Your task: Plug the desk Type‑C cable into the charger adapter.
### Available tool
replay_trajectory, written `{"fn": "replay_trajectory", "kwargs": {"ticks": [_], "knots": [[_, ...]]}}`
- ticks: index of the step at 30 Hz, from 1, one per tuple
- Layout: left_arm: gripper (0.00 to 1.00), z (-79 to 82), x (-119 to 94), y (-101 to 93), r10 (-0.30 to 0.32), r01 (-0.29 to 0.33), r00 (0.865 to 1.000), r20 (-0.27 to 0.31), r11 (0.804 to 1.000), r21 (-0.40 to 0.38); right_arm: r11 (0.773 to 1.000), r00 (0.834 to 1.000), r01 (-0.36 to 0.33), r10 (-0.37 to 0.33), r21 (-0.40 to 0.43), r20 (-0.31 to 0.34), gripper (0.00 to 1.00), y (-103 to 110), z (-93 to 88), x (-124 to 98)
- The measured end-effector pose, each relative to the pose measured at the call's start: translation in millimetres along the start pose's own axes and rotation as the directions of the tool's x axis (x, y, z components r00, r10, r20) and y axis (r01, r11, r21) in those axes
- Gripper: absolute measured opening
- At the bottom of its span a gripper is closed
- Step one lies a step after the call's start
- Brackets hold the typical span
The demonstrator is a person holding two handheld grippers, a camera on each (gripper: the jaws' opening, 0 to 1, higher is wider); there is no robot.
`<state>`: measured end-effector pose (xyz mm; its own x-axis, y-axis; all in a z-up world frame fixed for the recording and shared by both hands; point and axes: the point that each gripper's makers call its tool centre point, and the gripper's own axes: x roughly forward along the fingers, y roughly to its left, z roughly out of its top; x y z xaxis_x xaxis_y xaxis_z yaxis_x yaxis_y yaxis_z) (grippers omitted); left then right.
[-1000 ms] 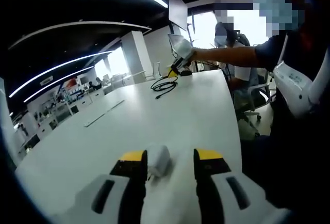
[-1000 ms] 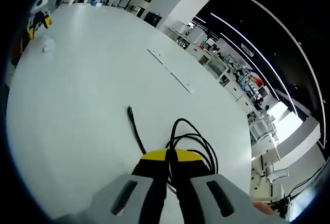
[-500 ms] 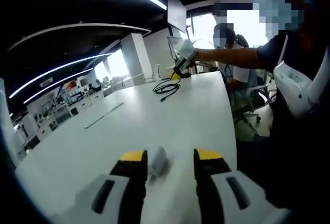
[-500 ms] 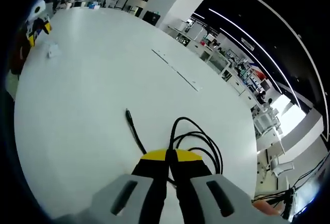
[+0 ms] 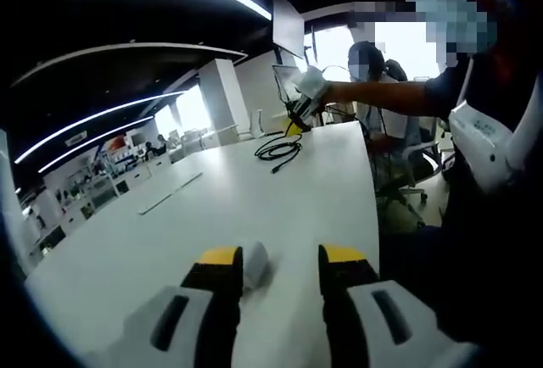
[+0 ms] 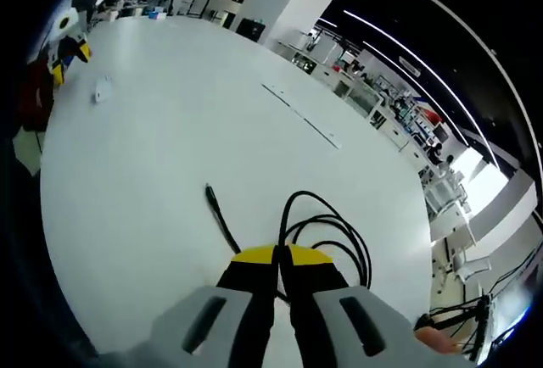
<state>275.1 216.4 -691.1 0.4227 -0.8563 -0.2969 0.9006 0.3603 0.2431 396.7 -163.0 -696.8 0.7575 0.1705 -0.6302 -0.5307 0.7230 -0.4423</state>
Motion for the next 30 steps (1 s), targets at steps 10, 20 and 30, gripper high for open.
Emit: {"fn": "replay_trajectory", "kwargs": {"ticks": [10,20,30], "knots": [[0.35,2.9,-3.6,-3.4,-0.008,0.008,1.000,0.012,1.000,0.006,1.000,1.000,-0.010,0.010,0.011,-0.019,0.02,17.9,-1.0,-7.9],[0.35,5.2,-3.3,-7.5,-0.014,0.013,1.000,0.016,1.000,0.010,0.999,0.996,-0.038,0.036,-0.025,-0.078,0.02,31.7,-22.5,-5.7],[0.35,5.8,-5.3,-10.4,-0.014,0.014,1.000,0.017,1.000,0.010,0.996,0.991,-0.075,0.070,-0.038,-0.117,0.02,57.5,-33.5,-9.6]]}}
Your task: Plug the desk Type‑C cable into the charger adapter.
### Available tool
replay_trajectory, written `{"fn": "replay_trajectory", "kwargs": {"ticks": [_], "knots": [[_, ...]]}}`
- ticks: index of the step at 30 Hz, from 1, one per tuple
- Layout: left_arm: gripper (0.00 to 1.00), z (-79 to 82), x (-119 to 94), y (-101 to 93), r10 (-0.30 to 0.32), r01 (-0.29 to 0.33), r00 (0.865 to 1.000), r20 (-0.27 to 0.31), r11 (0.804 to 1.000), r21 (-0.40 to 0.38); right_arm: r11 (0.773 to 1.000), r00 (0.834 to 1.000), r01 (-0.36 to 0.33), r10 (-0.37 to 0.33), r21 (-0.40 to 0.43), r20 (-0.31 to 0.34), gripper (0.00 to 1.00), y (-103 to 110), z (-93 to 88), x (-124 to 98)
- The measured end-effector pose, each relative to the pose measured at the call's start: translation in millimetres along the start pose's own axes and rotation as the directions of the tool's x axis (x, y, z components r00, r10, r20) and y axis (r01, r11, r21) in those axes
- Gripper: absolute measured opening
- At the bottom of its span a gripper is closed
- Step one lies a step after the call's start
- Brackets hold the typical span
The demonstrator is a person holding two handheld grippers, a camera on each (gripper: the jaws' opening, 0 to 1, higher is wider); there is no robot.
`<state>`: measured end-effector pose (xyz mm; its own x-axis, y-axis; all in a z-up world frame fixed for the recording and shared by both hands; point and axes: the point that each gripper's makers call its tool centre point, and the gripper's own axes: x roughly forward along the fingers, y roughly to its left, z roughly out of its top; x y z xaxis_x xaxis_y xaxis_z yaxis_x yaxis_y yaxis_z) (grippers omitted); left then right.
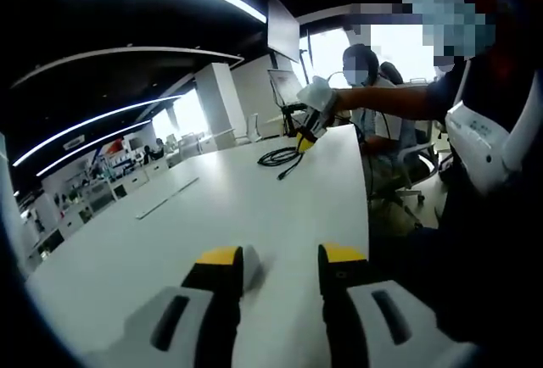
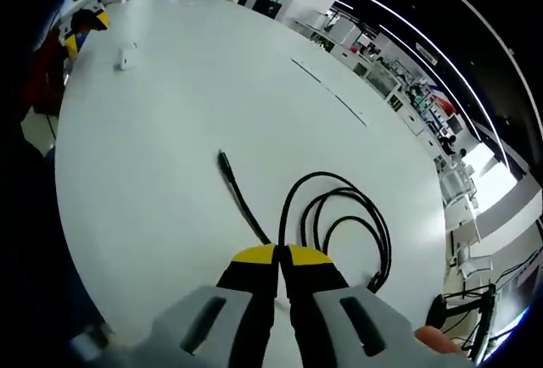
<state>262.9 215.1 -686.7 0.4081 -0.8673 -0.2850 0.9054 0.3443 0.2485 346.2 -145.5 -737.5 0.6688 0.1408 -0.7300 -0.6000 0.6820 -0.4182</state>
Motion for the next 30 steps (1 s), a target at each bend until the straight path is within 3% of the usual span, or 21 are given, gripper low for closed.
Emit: {"fn": "replay_trajectory", "kwargs": {"ticks": [10,22,23,26,30], "knots": [[0.35,0.8,-2.8,-0.3,0.000,0.000,1.000,0.004,1.000,0.001,0.999,0.999,-0.033,0.033,-0.028,0.007,0.02,25.9,10.5,-6.1],[0.35,0.9,-6.6,-1.6,0.005,-0.005,1.000,0.009,1.000,0.001,0.998,0.999,-0.039,0.040,-0.059,0.025,0.03,37.7,20.6,-8.8],[0.35,1.2,-6.7,-2.0,0.005,-0.005,1.000,0.010,1.000,0.002,0.996,0.999,-0.050,0.051,-0.069,0.017,0.04,40.4,19.7,-8.6],[0.35,1.6,-7.4,-2.0,0.007,-0.007,1.000,0.011,1.000,0.003,0.994,0.999,-0.037,0.039,-0.105,0.020,0.18,39.3,20.8,-9.8],[0.35,0.5,-7.6,-2.4,0.007,-0.007,1.000,0.010,1.000,0.002,0.991,0.999,-0.036,0.038,-0.129,0.016,0.12,35.1,15.8,-16.8]]}}
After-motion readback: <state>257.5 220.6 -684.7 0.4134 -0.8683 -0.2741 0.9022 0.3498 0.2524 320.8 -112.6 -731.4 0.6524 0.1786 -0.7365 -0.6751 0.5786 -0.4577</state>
